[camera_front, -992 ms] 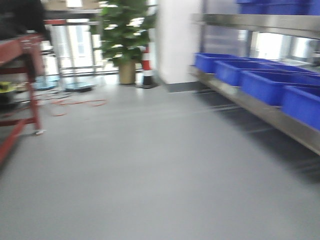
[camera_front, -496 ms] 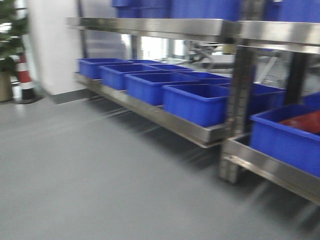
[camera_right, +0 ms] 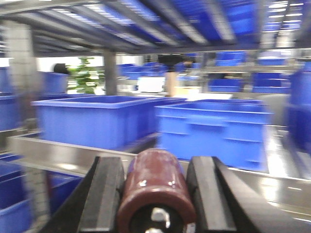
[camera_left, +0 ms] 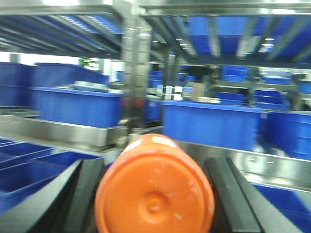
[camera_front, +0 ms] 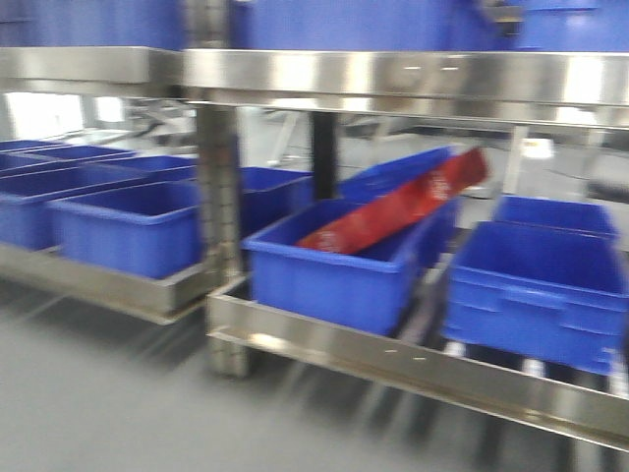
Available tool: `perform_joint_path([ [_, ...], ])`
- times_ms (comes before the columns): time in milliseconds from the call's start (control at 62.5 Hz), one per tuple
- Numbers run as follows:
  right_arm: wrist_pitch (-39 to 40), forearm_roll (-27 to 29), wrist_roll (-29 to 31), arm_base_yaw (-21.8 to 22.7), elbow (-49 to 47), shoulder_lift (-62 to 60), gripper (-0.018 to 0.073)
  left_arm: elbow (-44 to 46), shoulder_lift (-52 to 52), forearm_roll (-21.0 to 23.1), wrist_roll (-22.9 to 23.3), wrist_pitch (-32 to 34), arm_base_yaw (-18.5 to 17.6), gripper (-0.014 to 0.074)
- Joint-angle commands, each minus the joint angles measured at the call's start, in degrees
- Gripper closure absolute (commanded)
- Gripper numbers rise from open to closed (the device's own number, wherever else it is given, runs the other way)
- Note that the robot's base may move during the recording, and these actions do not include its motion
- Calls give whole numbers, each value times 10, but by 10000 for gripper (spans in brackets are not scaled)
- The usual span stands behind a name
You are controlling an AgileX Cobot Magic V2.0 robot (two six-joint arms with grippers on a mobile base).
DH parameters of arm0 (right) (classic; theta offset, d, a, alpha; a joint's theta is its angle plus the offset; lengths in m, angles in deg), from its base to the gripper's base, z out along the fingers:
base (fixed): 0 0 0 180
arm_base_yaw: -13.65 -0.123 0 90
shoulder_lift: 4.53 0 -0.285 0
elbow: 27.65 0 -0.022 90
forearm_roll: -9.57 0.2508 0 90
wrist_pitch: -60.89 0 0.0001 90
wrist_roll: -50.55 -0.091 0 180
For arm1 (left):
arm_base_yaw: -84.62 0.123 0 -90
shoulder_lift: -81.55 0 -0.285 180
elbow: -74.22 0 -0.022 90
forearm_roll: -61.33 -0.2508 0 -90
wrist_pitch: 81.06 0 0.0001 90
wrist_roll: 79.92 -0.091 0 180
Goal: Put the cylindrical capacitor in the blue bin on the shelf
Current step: 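Drive the base up to the steel shelf of blue bins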
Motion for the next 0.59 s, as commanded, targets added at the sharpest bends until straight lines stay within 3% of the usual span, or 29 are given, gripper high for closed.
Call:
perform_joint_path([
  [0,10,0,1,0,-5,-3,725,2,-3,0,0,14,-2,707],
  [576,10,0,1,0,-5,-3,725,2,-3,0,0,14,-2,707],
])
